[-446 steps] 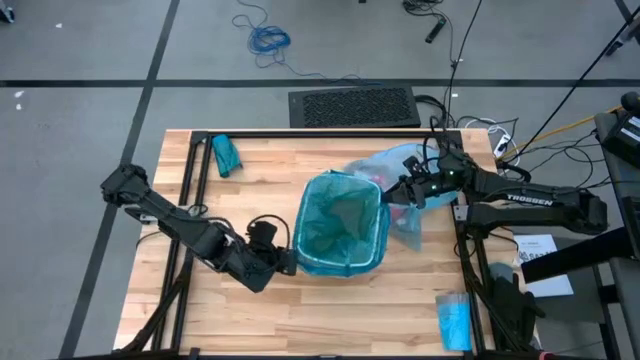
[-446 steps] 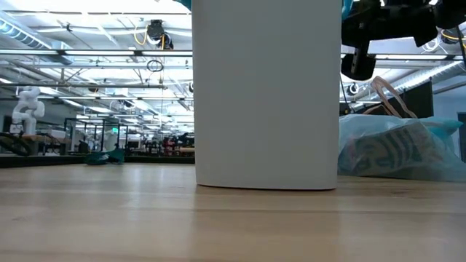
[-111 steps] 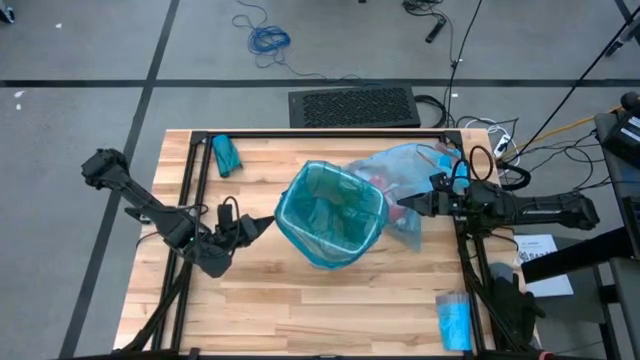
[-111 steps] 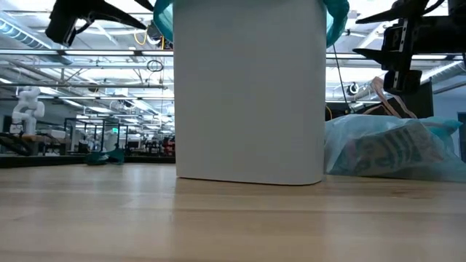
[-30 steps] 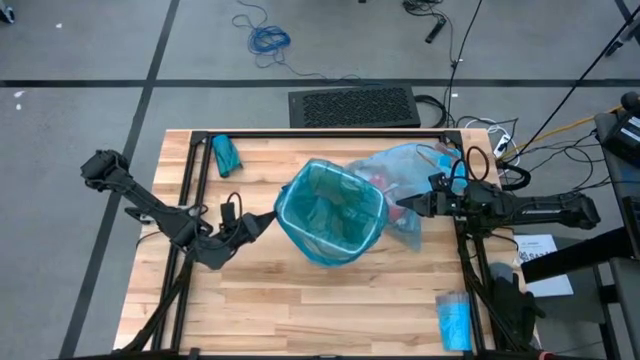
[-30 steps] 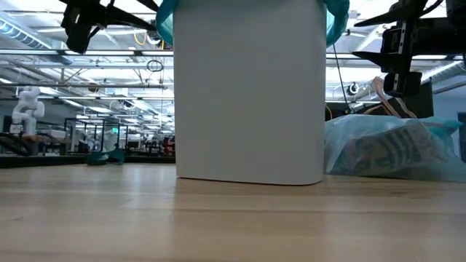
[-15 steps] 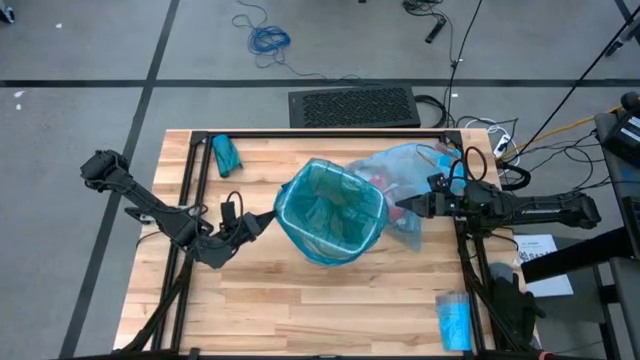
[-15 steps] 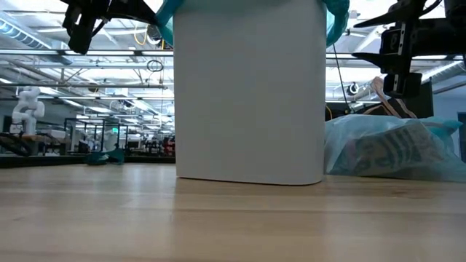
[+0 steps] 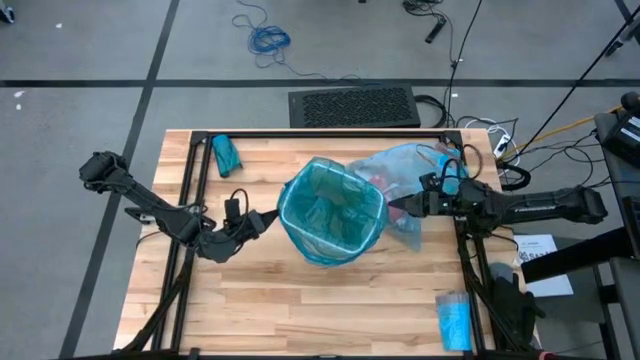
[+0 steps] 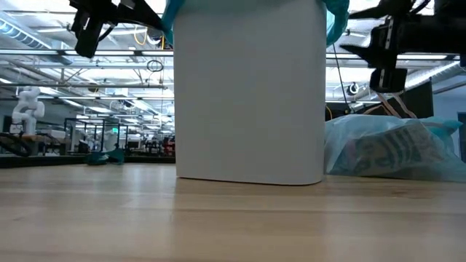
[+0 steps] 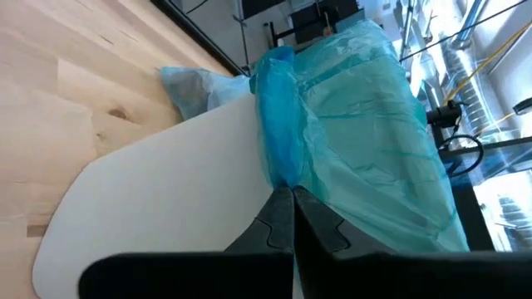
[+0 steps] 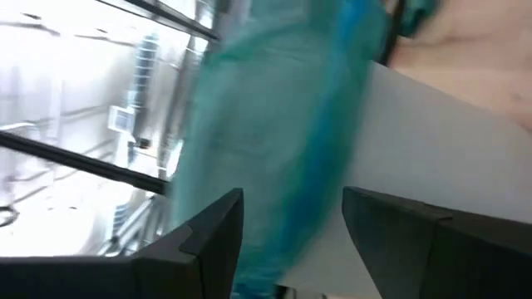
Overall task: Place trash/remove bag and relplace
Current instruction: Insert the blue trash bag into the white trash bin
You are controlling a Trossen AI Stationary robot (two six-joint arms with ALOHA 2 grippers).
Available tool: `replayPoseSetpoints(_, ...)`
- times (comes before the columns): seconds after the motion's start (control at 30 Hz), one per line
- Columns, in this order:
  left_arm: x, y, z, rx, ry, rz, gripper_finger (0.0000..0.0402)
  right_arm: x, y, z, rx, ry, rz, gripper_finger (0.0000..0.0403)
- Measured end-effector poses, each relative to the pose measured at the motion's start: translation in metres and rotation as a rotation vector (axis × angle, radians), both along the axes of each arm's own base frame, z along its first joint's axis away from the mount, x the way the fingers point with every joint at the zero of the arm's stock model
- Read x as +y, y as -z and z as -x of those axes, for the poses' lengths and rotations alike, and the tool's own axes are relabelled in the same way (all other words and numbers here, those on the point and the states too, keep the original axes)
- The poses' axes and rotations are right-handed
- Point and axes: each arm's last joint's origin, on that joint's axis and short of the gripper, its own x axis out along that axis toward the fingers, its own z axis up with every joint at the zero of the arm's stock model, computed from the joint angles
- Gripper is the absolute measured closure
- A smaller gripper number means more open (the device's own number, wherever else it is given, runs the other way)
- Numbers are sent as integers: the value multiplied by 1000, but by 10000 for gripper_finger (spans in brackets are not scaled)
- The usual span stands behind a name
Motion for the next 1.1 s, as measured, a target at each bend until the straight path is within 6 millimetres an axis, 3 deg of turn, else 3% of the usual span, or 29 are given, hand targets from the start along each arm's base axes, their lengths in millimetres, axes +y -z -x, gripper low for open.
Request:
replayPoseSetpoints(0.43, 1, 0, -1, 8, 15, 1, 401, 1, 6, -19, -5, -57, -22, 211)
replayPoseSetpoints(0.57, 1, 1, -1, 15, 15, -3, 401, 1, 6, -22, -20, -65, -21, 257)
replayPoseSetpoints(0.8, 1, 3, 0, 39, 14, -13, 401, 1, 6, -22, -22, -53, 14, 393)
replayPoseSetpoints(1.1, 2, 8, 1, 102, 48, -23, 402, 1, 11, -22, 33, -50, 16, 401)
